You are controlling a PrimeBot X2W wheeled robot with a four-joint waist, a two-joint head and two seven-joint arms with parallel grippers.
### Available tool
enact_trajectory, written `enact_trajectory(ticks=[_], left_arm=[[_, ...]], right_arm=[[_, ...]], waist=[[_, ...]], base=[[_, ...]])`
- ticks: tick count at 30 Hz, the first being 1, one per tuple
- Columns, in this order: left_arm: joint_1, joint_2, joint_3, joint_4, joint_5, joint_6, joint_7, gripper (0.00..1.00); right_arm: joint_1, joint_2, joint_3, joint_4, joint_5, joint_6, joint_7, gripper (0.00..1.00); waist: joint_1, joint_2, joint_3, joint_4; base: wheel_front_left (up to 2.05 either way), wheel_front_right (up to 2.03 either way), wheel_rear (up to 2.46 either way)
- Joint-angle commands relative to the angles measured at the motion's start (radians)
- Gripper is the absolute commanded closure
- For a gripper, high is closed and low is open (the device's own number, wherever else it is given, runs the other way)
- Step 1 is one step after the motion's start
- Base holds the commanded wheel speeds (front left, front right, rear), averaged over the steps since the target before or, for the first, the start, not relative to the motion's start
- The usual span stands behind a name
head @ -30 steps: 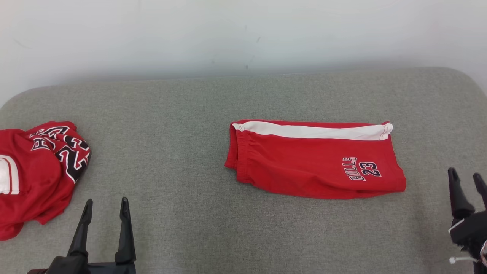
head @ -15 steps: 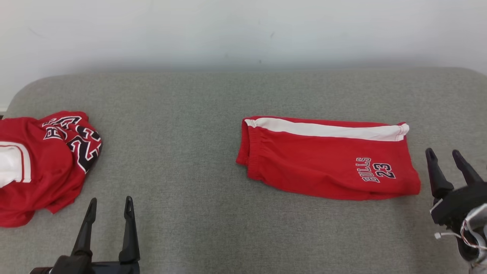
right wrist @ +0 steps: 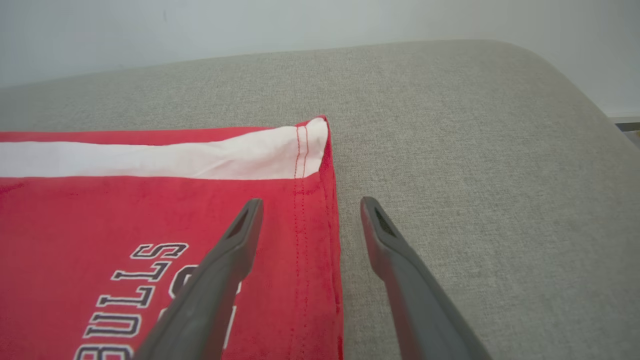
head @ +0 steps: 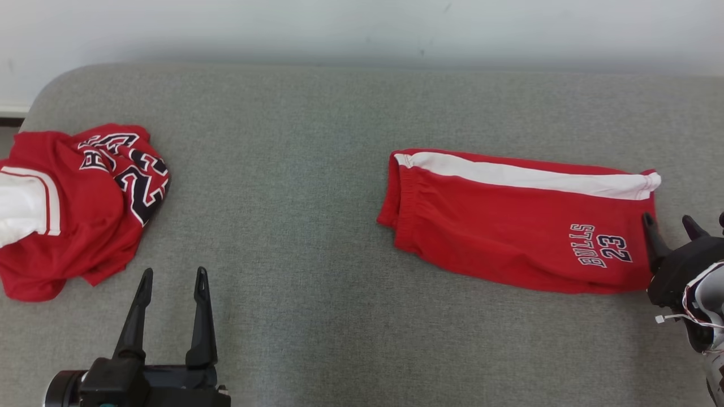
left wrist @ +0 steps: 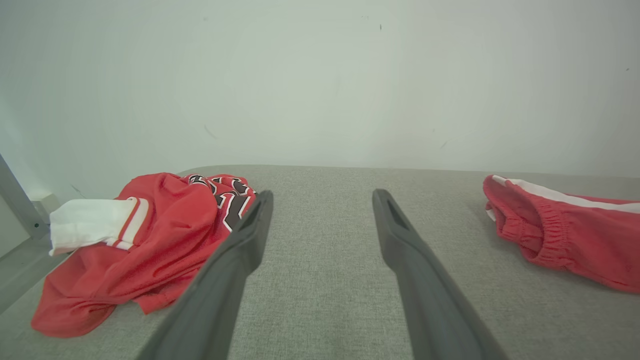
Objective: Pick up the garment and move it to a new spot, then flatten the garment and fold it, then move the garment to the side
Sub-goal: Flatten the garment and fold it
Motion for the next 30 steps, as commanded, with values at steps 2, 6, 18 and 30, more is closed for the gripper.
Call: enact_trajectory(ticks=[2,6,18,30], left_arm=[[-0.021,-0.001,-0.005,0.0,0.0,0.001,-0.004,0.0],[-0.03,-0.001,-0.009,0.001,-0.002,0.003,-0.004,0.0],[-0.036,-0.001,-0.005,0.007,0.001,0.007,-0.004,0.0],[0.0,-0.001,0.001,0.017,0.0,0.009,-0.004,0.0]], right_arm=[[-0.033,-0.001,0.001,0.068,-0.002,-0.003,0.002,0.0],[-0.065,0.009,0.009,0.147,0.016,-0.002,-0.005,0.0],[-0.102,0.004,0.05,0.29,0.08,-0.003,0.035,1.0],[-0.166,-0.09,0.099,0.286,0.075,-0.003,-0.057,1.0]], waist=[[-0.0001,-0.0001,0.028,0.024],[-0.0001,-0.0001,0.04,0.032],[-0.0001,-0.0001,0.039,0.029],[-0.0001,-0.0001,-0.023,0.012]], base=[[0.0,0.0,0.0],[0.0,0.0,0.0],[0.0,0.0,0.0],[0.0,0.0,0.0]])
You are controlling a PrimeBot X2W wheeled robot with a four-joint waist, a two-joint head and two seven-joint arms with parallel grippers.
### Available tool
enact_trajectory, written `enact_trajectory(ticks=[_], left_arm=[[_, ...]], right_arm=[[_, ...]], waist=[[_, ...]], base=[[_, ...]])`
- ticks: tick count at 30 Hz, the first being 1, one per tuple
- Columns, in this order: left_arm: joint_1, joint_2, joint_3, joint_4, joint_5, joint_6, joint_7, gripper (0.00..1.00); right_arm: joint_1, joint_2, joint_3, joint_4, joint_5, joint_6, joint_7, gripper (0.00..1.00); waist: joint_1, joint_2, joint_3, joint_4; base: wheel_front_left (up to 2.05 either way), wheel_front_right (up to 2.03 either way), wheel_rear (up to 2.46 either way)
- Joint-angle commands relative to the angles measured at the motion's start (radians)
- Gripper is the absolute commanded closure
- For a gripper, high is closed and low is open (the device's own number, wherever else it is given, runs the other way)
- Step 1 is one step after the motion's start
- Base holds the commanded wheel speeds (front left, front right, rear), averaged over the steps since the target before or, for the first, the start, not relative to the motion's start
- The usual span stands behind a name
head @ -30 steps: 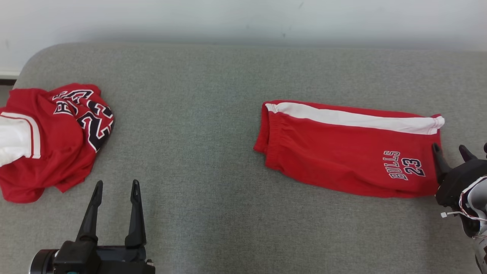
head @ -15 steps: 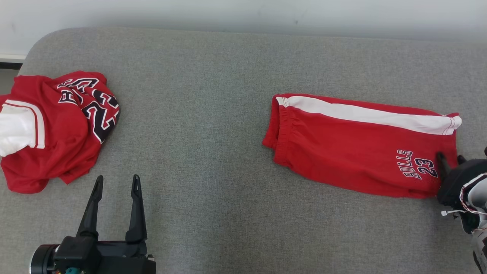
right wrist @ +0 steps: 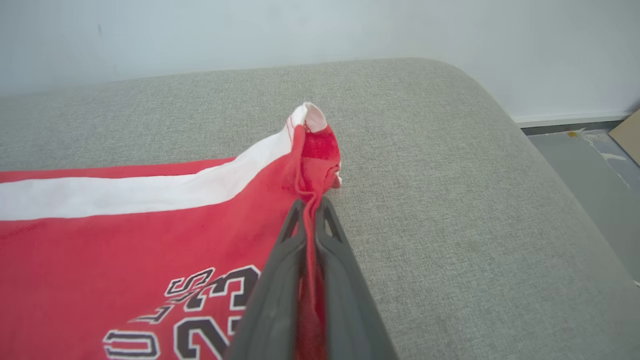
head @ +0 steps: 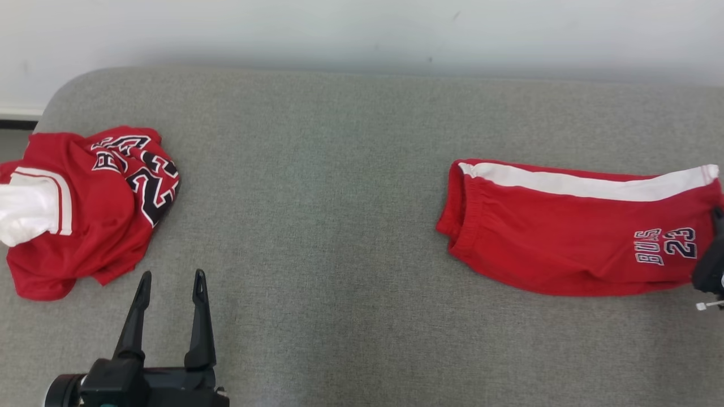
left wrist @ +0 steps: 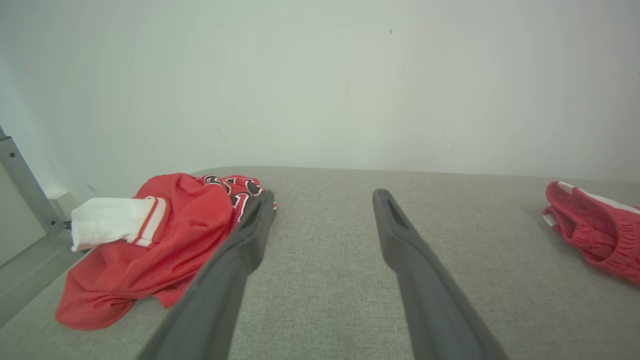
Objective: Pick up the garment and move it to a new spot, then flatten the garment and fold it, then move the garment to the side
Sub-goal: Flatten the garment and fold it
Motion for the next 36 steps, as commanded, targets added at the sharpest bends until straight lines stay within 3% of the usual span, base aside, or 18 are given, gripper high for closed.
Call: enact_trajectory(ticks=[1,13,22,36], left_arm=[[0.017,-0.001,0.002,0.002,-0.002,0.002,-0.004,0.0],[0.048,-0.001,0.004,0.005,-0.011,0.001,-0.003,0.0],[0.037,-0.001,-0.03,0.017,-0.023,0.001,-0.004,0.0],[-0.007,-0.001,-0.08,0.04,-0.045,0.006,-0.004,0.0]], right_arm=[[-0.006,0.01,0.01,-0.014,0.009,-0.003,-0.007,1.0],[0.027,0.085,0.167,-0.22,0.088,-0.003,0.006,1.0],[0.027,0.179,0.28,-0.348,0.145,-0.003,0.04,1.0],[-0.003,0.325,0.326,-0.223,0.182,-0.003,0.04,1.0]], waist=[[-0.0001,-0.0001,-0.021,-0.013],[-0.0001,-0.0001,-0.083,-0.069],[-0.0001,-0.0001,-0.087,-0.036],[-0.0001,-0.0001,-0.052,0.044]], base=[[0.0,0.0,0.0],[0.0,0.0,0.0],[0.0,0.0,0.0],[0.0,0.0,0.0]])
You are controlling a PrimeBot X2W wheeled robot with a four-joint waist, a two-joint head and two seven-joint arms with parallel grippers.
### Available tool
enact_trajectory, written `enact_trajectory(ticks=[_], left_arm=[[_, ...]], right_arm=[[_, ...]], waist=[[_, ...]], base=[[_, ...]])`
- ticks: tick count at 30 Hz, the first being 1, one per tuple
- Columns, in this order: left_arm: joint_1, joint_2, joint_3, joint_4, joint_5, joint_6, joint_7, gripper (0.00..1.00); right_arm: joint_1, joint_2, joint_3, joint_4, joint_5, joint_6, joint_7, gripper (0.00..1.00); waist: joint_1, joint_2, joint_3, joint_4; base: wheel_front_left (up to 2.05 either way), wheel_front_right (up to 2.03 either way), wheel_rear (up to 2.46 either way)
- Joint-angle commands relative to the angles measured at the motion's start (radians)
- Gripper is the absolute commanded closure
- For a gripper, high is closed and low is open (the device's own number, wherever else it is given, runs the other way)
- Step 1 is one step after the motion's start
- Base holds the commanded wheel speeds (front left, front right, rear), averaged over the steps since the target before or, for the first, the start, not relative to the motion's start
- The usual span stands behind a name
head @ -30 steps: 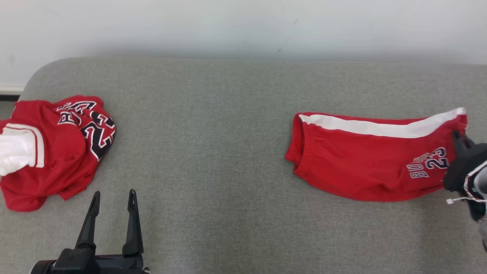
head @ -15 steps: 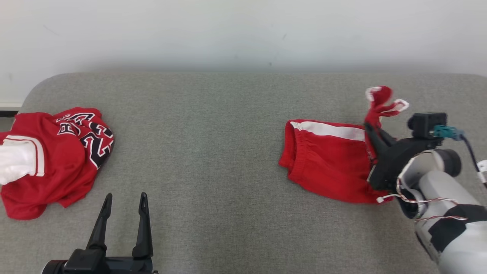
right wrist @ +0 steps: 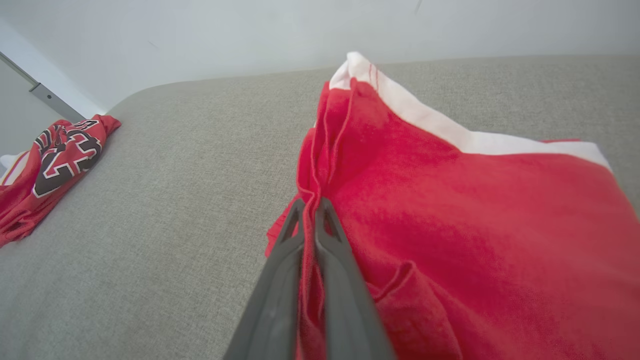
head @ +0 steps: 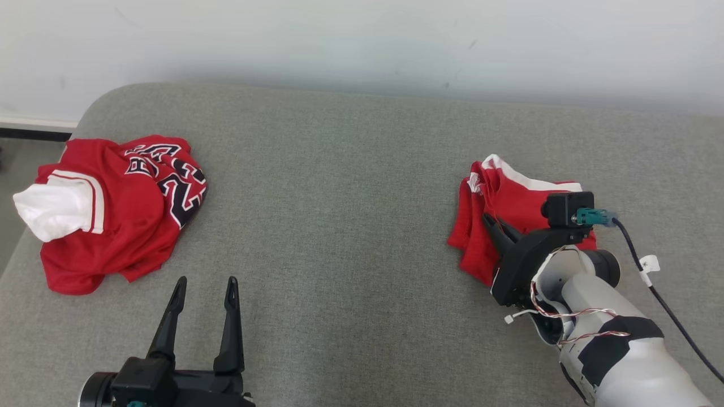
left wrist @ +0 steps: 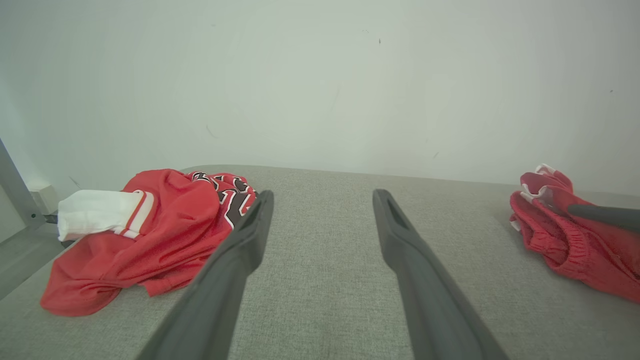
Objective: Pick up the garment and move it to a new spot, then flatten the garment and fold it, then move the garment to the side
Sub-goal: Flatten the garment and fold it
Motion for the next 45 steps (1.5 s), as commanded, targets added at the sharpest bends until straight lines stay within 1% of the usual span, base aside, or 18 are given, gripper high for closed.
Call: enact_trajectory(ticks=[1,4,6,7,12,15,18,22,25,29,30,31,32,39,40,42,45], left_arm=[[-0.014,-0.001,-0.001,0.001,-0.002,0.002,-0.004,0.0],[-0.019,-0.001,-0.005,0.006,-0.003,0.002,-0.004,0.0],[-0.023,-0.001,-0.004,0.007,-0.004,0.002,-0.004,0.0],[-0.024,-0.001,0.0,0.01,-0.003,0.004,-0.003,0.0],[-0.011,-0.001,0.011,0.016,0.004,0.004,-0.004,0.0],[-0.002,-0.001,0.02,0.015,0.007,0.004,-0.004,0.0],[0.005,-0.001,0.028,0.011,0.009,0.003,-0.004,0.0],[0.009,-0.001,0.032,0.004,0.015,-0.001,-0.004,0.0],[0.006,-0.001,0.036,0.001,0.018,-0.003,-0.004,0.0],[-0.006,-0.001,0.039,-0.003,0.021,-0.008,-0.004,0.0],[-0.008,-0.001,0.039,-0.003,0.022,-0.008,-0.004,0.0],[-0.01,-0.001,0.039,-0.003,0.023,-0.009,-0.004,0.0],[-0.013,-0.001,0.039,-0.002,0.025,-0.011,-0.004,0.0],[-0.023,-0.001,0.039,0.003,0.023,-0.013,-0.004,0.0],[-0.023,-0.001,0.039,0.003,0.023,-0.013,-0.004,0.0],[-0.026,-0.001,0.039,0.005,0.023,-0.015,-0.004,0.0],[-0.029,-0.001,0.039,0.005,0.021,-0.016,-0.004,0.0]], right_arm=[[-0.006,0.007,0.004,0.005,0.005,-0.002,-0.007,1.0],[-0.017,0.021,0.01,0.042,0.012,-0.002,-0.027,1.0],[-0.024,0.026,0.016,0.055,0.012,-0.002,-0.05,0.38],[-0.029,0.024,0.025,0.056,0.018,-0.002,-0.07,0.0],[-0.022,-0.017,0.044,0.011,0.034,-0.002,-0.151,0.0],[-0.004,-0.052,0.041,-0.03,0.054,-0.002,-0.197,0.0],[0.016,-0.102,0.019,-0.069,0.067,-0.002,-0.232,0.0],[0.053,-0.166,-0.035,-0.109,0.069,-0.002,-0.253,0.0],[0.087,-0.21,-0.09,-0.118,0.055,-0.002,-0.259,0.0],[0.14,-0.237,-0.168,-0.126,0.022,-0.002,-0.259,0.0],[0.153,-0.238,-0.181,-0.123,0.011,-0.002,-0.259,0.35],[0.16,-0.238,-0.191,-0.12,-0.002,-0.002,-0.258,0.98],[0.167,-0.235,-0.194,-0.114,-0.011,-0.002,-0.258,1.0],[0.17,-0.182,-0.173,-0.053,-0.077,-0.002,-0.259,1.0],[0.17,-0.182,-0.173,-0.053,-0.077,-0.002,-0.259,1.0],[0.158,-0.156,-0.153,-0.026,-0.103,-0.002,-0.259,1.0],[0.152,-0.141,-0.145,-0.009,-0.114,-0.002,-0.259,1.0]], waist=[[0.0,0.0,0.011,0.012],[0.0,0.0,0.017,0.017],[0.0,0.0,0.02,0.017],[0.0,0.0,0.02,0.012],[0.0,0.0,0.005,-0.009],[0.0,0.0,-0.005,-0.025],[0.0,0.0,-0.011,-0.038],[0.0,0.0,-0.01,-0.05],[0.0,0.0,-0.005,-0.053],[0.0,0.0,0.005,-0.048],[0.0,0.0,0.008,-0.045],[0.0,0.0,0.01,-0.042],[0.0,0.0,0.013,-0.038],[0.0,0.0,0.024,-0.012],[0.0,0.0,0.024,-0.012],[0.0,0.0,0.029,0.0],[0.0,0.0,0.032,0.008]], base=[[0.0,0.0,0.0],[0.0,0.0,0.0],[0.0,0.0,0.0],[0.0,0.0,0.0],[0.0,0.0,0.0],[0.0,0.0,0.0],[0.0,0.0,0.0],[0.0,0.0,0.0],[0.0,0.0,0.0],[0.0,0.0,0.0],[0.0,0.0,0.0],[0.0,0.0,0.0],[0.0,0.0,0.0],[0.0,0.0,0.0],[0.0,0.0,0.0],[0.0,0.0,0.0],[0.0,0.0,0.0]])
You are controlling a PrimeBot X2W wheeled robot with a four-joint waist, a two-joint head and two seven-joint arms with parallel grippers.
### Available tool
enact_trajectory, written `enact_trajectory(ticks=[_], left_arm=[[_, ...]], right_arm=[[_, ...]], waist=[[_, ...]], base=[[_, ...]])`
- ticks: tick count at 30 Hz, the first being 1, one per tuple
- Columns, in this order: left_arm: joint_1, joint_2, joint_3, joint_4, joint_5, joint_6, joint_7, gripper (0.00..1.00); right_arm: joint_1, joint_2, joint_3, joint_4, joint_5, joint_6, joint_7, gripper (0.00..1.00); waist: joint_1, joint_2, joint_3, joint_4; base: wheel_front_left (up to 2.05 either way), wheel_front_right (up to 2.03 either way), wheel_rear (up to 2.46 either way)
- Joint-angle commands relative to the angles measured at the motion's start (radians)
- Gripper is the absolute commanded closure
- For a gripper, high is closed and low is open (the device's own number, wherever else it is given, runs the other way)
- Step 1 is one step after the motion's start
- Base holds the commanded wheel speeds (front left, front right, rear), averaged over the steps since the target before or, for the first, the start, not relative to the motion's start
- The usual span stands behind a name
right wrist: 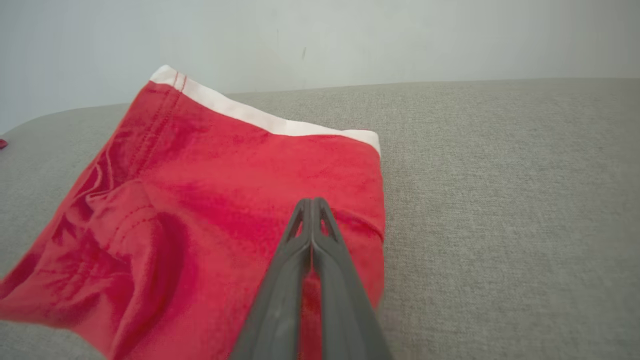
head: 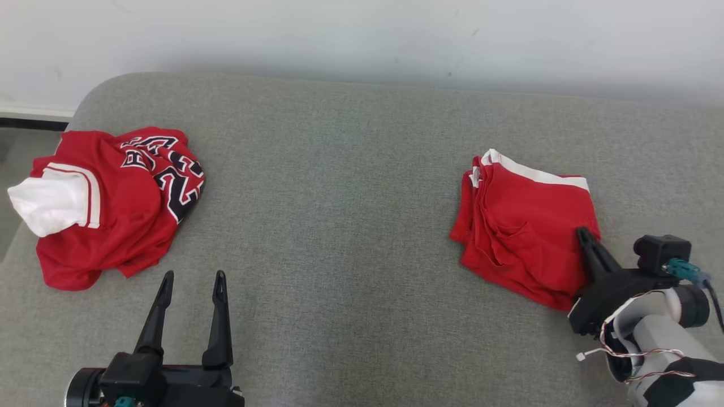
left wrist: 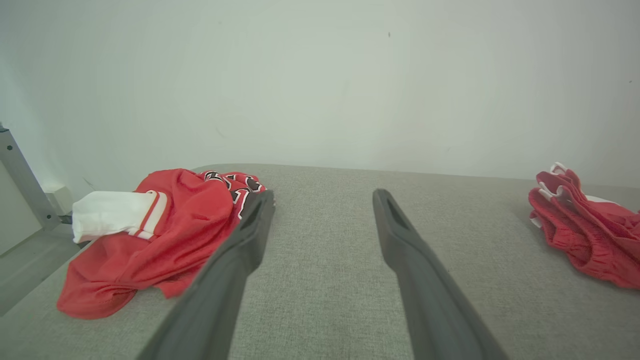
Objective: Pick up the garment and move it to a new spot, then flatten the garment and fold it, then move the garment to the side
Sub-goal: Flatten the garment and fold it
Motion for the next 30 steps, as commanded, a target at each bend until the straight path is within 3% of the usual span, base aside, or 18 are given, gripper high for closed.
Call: enact_trajectory(ticks=[1,18,30], left_arm=[[-0.012,-0.001,0.001,0.001,-0.003,-0.003,-0.004,0.0],[-0.011,-0.001,-0.012,0.011,-0.015,0.008,-0.004,0.0],[0.024,-0.001,0.008,0.007,0.005,0.002,-0.004,0.0]], right_arm=[[-0.008,0.009,0.005,0.01,-0.008,-0.002,-0.001,1.0],[0.018,0.185,0.151,-0.03,-0.033,-0.003,-0.001,1.0],[0.053,0.165,0.077,-0.21,-0.048,-0.003,-0.001,1.0]], waist=[[0.0,0.0,0.005,0.009],[0.0,0.0,-0.008,0.03],[0.0,0.0,-0.048,-0.031]], base=[[0.0,0.0,0.0],[0.0,0.0,0.0],[0.0,0.0,0.0]])
